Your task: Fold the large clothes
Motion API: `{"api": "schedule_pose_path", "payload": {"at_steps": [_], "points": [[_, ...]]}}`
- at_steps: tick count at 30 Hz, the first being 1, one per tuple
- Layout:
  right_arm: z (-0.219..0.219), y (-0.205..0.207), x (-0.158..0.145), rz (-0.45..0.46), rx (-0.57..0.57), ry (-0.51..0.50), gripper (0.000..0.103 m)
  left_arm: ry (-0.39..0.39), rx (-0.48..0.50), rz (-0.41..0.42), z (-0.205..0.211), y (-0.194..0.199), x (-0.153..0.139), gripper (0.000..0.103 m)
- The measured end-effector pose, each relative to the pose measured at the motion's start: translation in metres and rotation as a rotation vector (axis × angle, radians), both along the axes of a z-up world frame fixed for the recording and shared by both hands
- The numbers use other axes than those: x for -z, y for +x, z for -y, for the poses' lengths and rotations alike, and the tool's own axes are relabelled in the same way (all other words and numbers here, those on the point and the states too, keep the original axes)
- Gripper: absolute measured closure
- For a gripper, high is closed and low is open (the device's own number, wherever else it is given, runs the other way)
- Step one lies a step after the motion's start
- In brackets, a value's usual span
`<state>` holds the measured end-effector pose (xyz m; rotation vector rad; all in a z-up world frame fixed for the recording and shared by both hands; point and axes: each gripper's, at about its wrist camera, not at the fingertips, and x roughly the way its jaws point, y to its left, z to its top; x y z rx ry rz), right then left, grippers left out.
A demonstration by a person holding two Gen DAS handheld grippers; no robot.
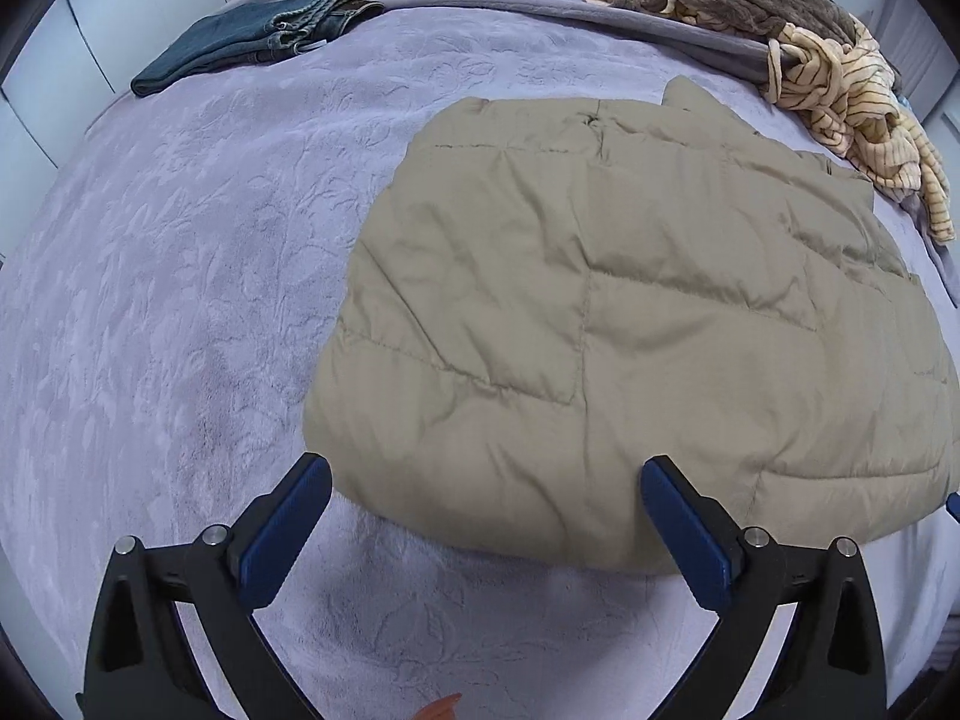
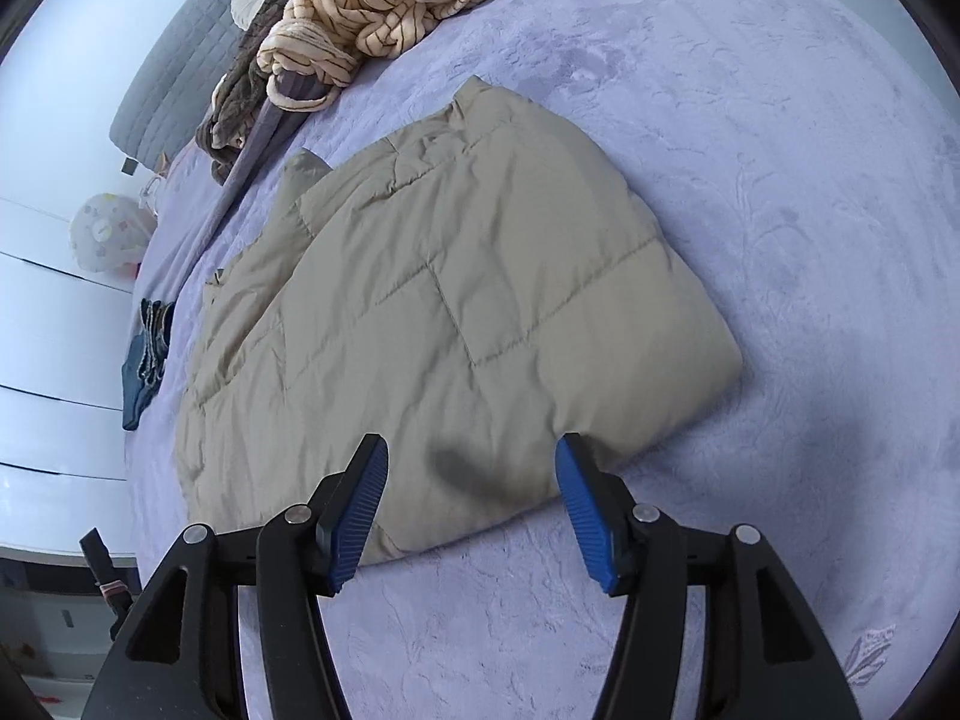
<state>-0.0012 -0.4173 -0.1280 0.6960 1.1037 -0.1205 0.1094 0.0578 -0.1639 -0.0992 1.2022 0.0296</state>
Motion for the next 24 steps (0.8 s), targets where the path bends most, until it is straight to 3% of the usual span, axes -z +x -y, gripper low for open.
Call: {"api": "schedule_pose_path", "payload": {"at_steps": [4,13,16,24], "points": [[-0.004,-0.011,0.008,-0.012,0.005,0.031,0.025,-0.029,-0.014,-0.034,-0.003,-0.011,0.007,0.000],[-0.008,-0.019,0.033,-0.039,0.026,0.102,0.018,-0.122,-0.055,-0.098,-0.009,-0.025,0.030,0.000],[-0.008,-0.019,0.039,-0.027,0.037,0.131,0.001,-0.165,-0.077,-0.105,-0.012,-0.025,0.033,0.000],[-0.008,-0.012,0.046,0.000,0.069,0.203,0.000,-0.236,-0.083,-0.105,-0.011,-0.022,0.033,0.000]]}}
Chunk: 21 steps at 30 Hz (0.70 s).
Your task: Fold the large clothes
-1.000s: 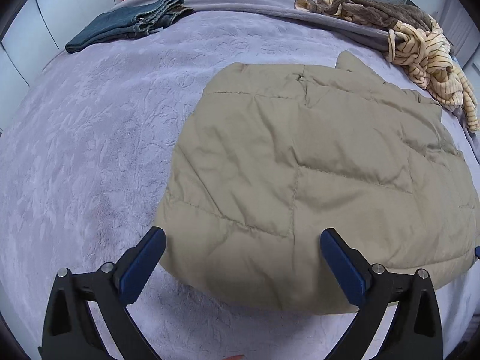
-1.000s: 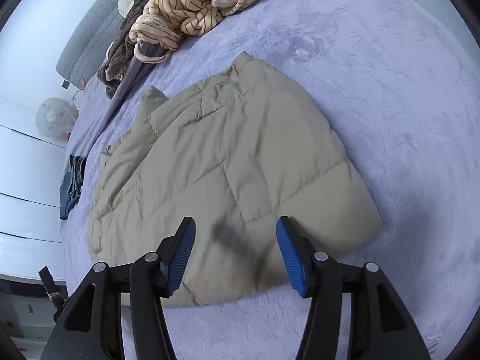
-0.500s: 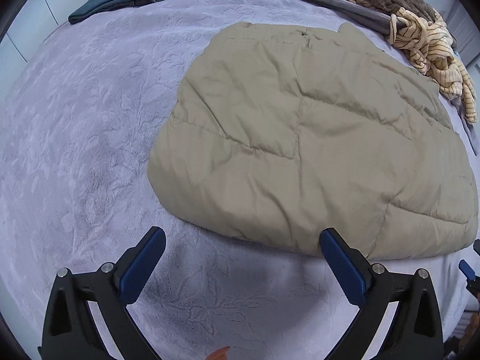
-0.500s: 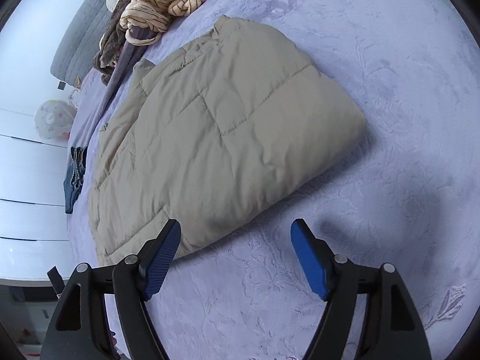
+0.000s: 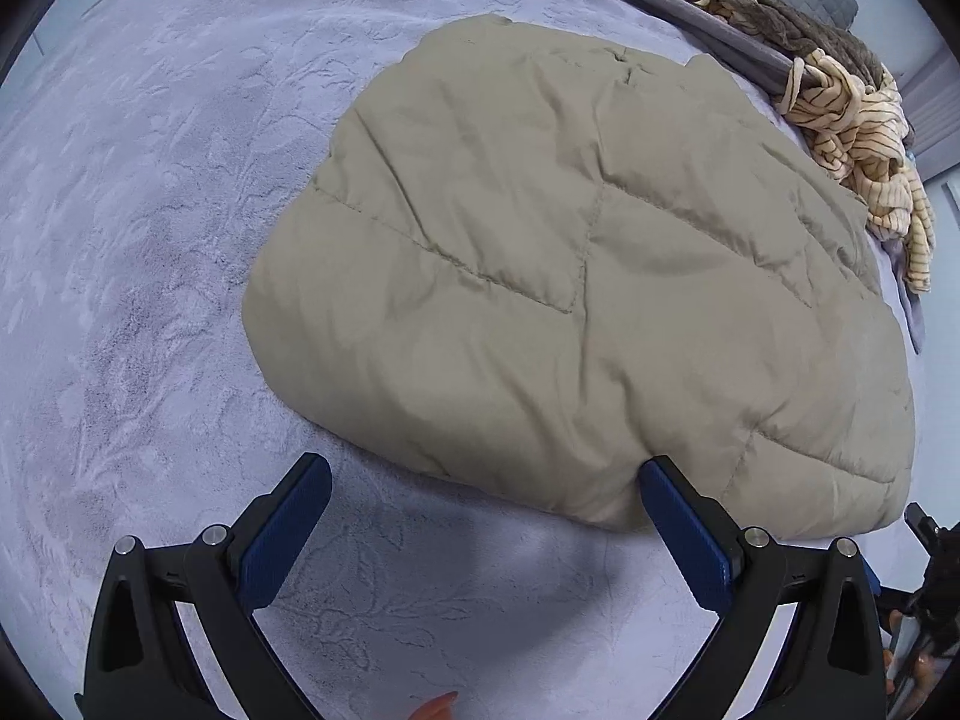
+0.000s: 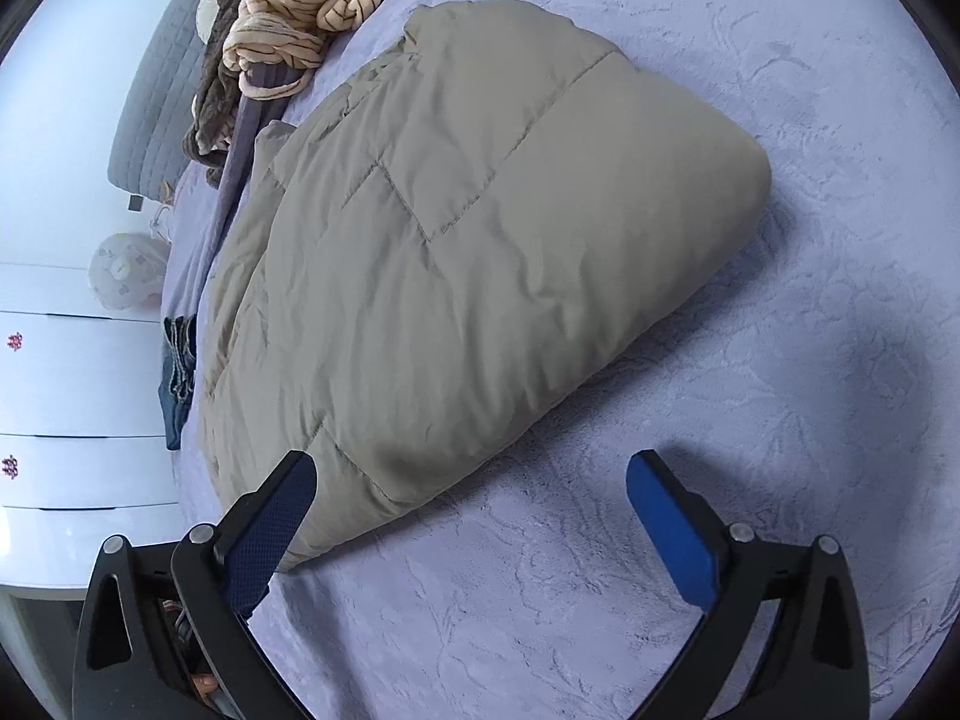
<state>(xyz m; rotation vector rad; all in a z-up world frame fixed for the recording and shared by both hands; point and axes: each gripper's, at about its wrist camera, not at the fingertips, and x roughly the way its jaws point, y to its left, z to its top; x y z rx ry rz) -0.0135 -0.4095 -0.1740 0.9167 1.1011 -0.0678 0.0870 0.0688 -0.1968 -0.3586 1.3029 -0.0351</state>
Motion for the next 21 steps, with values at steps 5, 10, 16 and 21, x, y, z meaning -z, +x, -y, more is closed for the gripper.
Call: {"api": "schedule_pose_path", "payload": {"at_steps": [5,10,16,21], "points": [[0.003,0.007,0.011,0.032,0.050,0.112,0.000,-0.062,-0.019,-0.004,-0.004,0.002,0.007,0.000],[0.005,0.020,0.023,0.042,0.091,0.203,0.000,-0.097,-0.033,-0.003,-0.010,0.006,0.011,0.000],[0.002,0.035,0.028,0.069,0.109,0.260,0.000,-0.185,-0.103,0.003,-0.023,0.018,0.019,0.000],[0.004,0.037,0.033,0.132,0.168,0.365,0.000,-0.224,-0.157,0.018,-0.038,0.019,0.027,0.000]]}}
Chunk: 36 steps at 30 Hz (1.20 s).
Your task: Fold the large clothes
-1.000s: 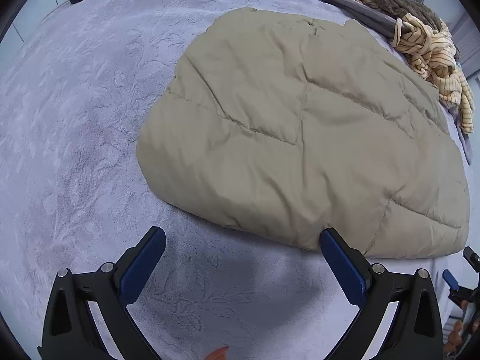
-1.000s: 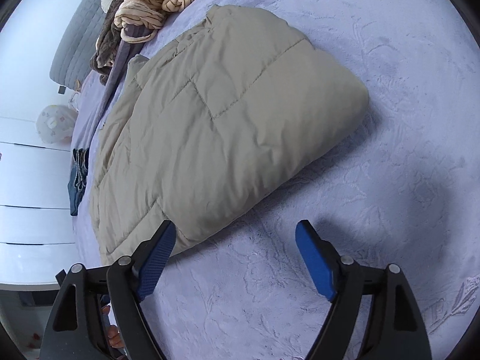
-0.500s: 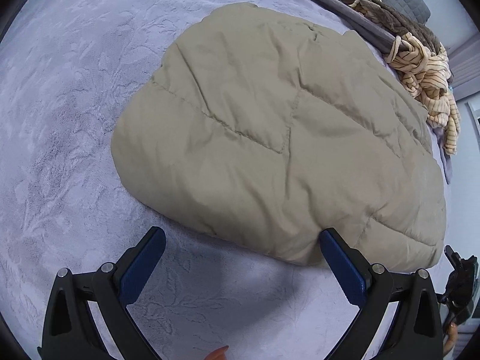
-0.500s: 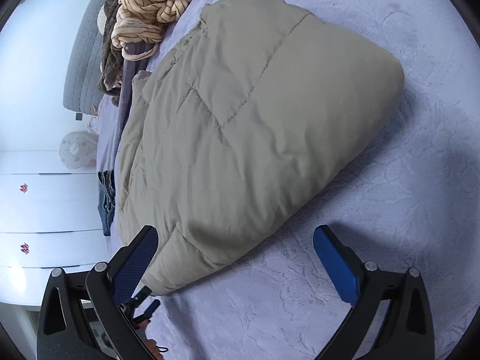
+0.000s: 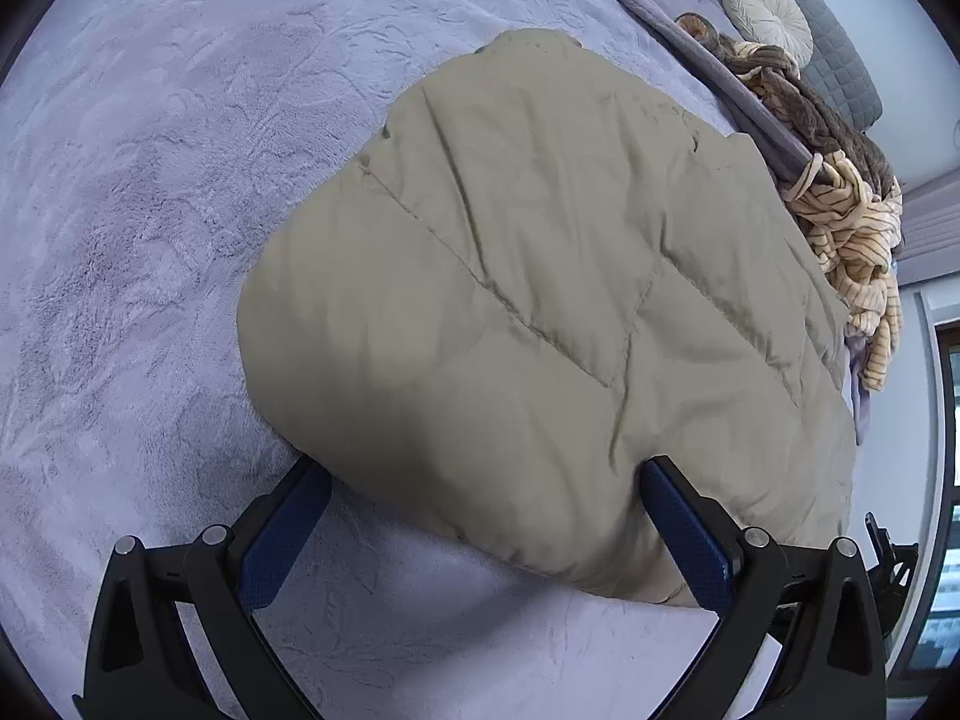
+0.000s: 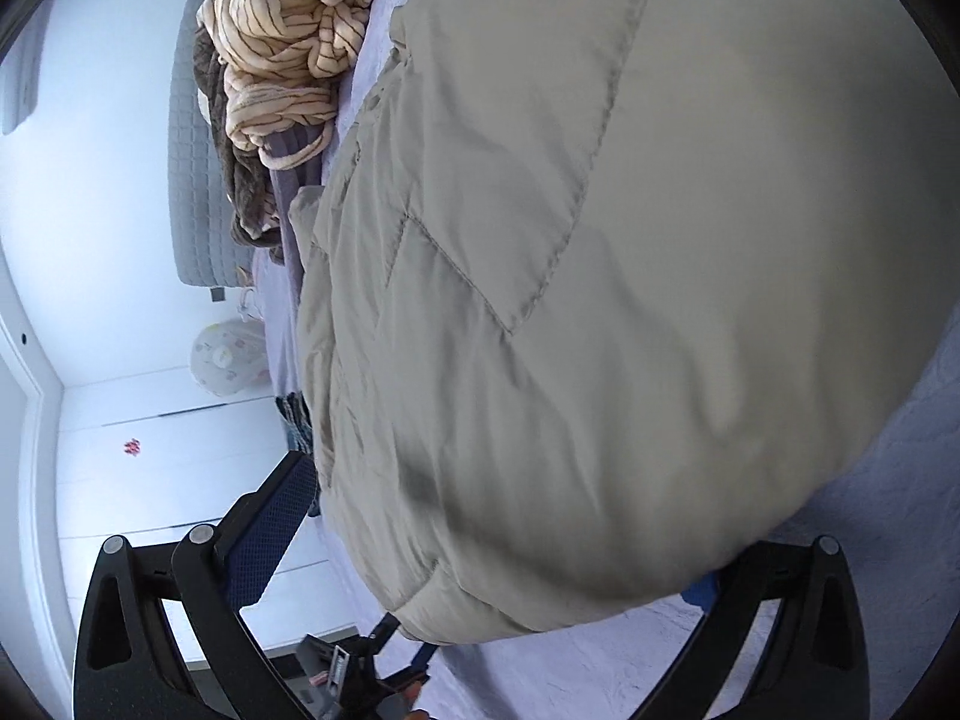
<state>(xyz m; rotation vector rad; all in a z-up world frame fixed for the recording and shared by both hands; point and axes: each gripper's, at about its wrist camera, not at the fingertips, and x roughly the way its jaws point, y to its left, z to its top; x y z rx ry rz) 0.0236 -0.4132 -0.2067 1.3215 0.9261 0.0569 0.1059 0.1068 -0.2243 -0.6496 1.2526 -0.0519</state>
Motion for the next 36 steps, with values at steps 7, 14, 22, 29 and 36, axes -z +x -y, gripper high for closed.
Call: {"api": "schedule_pose_path", "payload": {"at_steps": [7,14,22,29,36], "points": [[-0.002,0.012,0.002,-0.010,-0.033,-0.040,0.000,-0.242,-0.063,0.051,-0.006,0.020,0.018,0.000],[-0.010,0.035,0.011,-0.040,-0.103,-0.071,0.000,-0.254,-0.162,0.070,0.008,0.050,0.030,0.000],[-0.002,0.026,0.017,-0.069,-0.062,-0.039,0.040,-0.160,-0.037,0.190,0.009,0.050,0.003,0.080],[-0.005,0.013,0.001,-0.025,-0.065,-0.072,0.078,0.026,0.115,0.313,0.025,0.039,-0.040,0.085],[-0.016,-0.025,-0.016,-0.005,-0.088,-0.113,0.081,0.061,0.241,0.376,0.015,0.009,-0.064,0.085]]}}
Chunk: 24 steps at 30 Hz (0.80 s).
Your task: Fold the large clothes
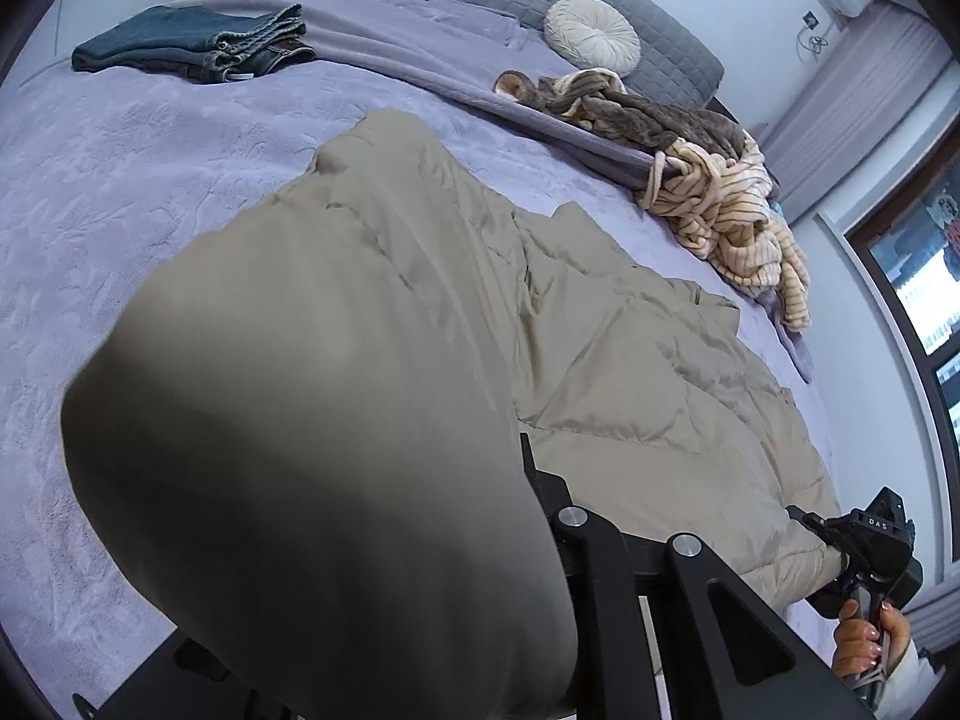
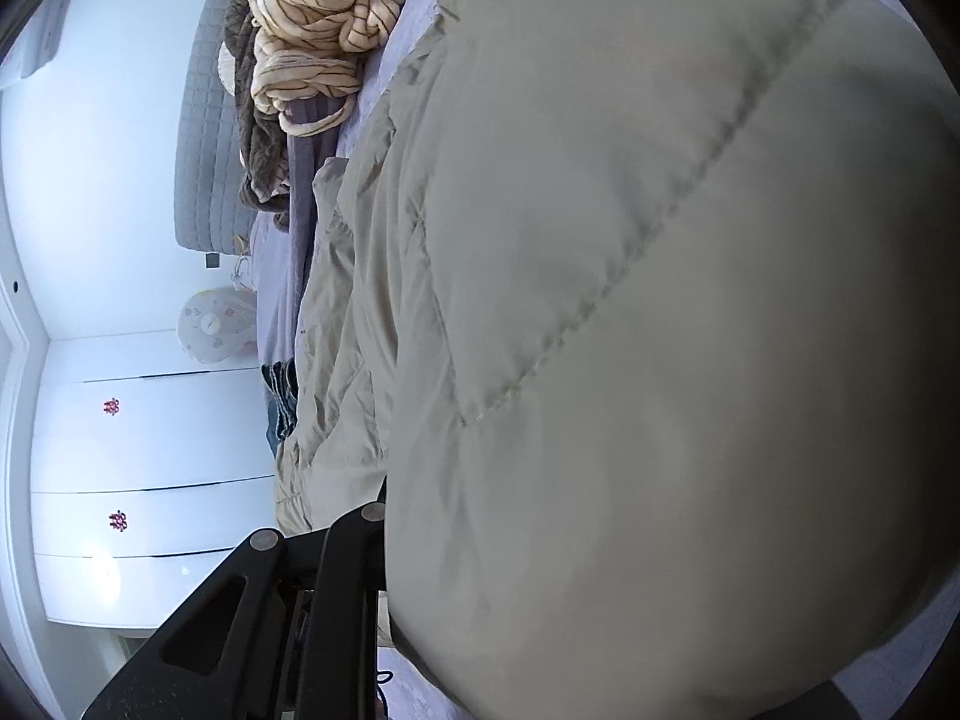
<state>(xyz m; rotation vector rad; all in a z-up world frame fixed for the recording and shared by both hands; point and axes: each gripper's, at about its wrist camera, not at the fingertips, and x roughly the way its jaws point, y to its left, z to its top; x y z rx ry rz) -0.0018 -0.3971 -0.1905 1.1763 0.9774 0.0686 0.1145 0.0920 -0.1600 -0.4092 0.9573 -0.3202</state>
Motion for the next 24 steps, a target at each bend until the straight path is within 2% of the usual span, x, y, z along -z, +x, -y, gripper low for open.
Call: {"api": "schedule_pose_path", "payload": {"at_steps": [5,11,17,20,21,24], "points": [[-0.010,-0.043,0.000,-0.041,-0.010,0.003,0.081,0.010,0.035,-0.025,-0.013,-0.046,-0.003,0.085],[-0.012,-0.098,0.003,-0.073,-0.048,0.011,0.081,0.025,0.035,-0.093,-0.027,-0.124,0.005,0.085],[-0.015,-0.149,0.011,-0.117,-0.084,0.049,0.080,0.051,-0.001,-0.234,-0.036,-0.188,0.031,0.083],[-0.015,-0.143,0.015,-0.133,-0.093,0.045,0.072,0.109,-0.067,-0.262,-0.040,-0.204,0.038,0.056],[-0.013,-0.142,0.015,-0.145,-0.089,0.044,0.066,0.136,-0.094,-0.271,-0.044,-0.208,0.038,0.045],[-0.009,-0.135,0.010,-0.179,-0.103,0.007,0.053,0.148,-0.130,-0.287,-0.057,-0.222,0.031,0.045]]}}
